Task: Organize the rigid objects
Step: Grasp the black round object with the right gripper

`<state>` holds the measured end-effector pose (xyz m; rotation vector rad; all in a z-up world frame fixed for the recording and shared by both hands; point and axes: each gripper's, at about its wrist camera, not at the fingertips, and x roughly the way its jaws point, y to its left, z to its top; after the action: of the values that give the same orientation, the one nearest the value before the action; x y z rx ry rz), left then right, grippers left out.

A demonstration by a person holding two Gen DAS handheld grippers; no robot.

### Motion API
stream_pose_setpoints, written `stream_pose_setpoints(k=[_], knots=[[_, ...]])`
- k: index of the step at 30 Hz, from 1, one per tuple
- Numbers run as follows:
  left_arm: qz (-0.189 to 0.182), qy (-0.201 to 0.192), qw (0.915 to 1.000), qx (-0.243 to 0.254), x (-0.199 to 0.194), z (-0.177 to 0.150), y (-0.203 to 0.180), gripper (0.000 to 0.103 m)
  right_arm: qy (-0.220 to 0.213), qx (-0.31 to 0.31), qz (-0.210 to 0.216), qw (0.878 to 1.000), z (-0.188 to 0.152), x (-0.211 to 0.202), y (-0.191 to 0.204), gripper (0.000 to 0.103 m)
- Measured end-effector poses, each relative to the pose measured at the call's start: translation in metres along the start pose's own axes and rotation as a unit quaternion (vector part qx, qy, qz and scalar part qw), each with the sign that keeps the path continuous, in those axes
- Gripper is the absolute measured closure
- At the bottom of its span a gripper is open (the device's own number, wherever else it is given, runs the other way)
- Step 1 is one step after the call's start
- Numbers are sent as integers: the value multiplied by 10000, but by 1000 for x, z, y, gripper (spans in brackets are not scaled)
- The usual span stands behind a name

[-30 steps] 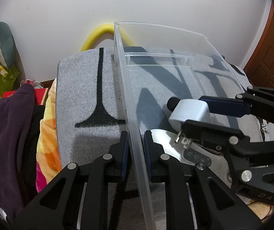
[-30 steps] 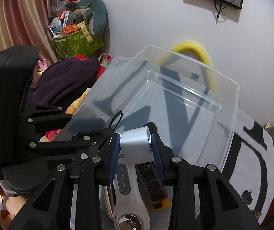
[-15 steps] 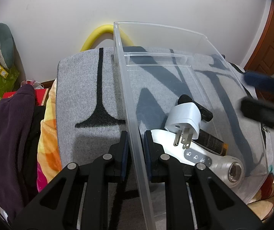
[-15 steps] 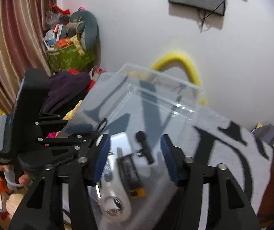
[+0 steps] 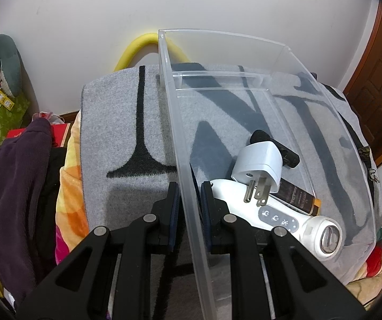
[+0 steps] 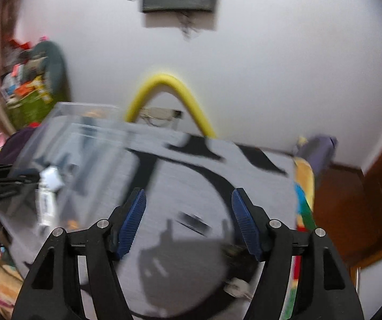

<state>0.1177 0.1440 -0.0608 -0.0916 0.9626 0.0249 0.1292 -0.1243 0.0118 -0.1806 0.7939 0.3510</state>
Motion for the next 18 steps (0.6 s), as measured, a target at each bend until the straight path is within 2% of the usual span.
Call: stream_pose_setpoints(k=[5, 9, 12, 13, 16, 18], knots=[[38, 21, 10000, 27, 0, 0, 0, 87, 399, 427, -267, 9979, -29, 22, -41, 40], [48, 30, 10000, 36, 1, 0, 0, 87, 740, 755, -149, 9943, -52, 41, -62, 40], [49, 32, 10000, 31, 1, 0, 0, 87, 872, 806, -3, 9929, -60, 53, -64, 40], [48, 33, 10000, 28, 0, 0, -1, 87, 917, 810, 66, 9925, -61, 57, -63, 42], [47, 31, 10000, 29, 0, -1, 0, 87, 987, 776, 167, 9919, -65, 65, -60, 73], [42, 33, 10000, 35, 0, -1, 0, 87, 929, 757, 207, 9926, -65, 66, -57, 73]])
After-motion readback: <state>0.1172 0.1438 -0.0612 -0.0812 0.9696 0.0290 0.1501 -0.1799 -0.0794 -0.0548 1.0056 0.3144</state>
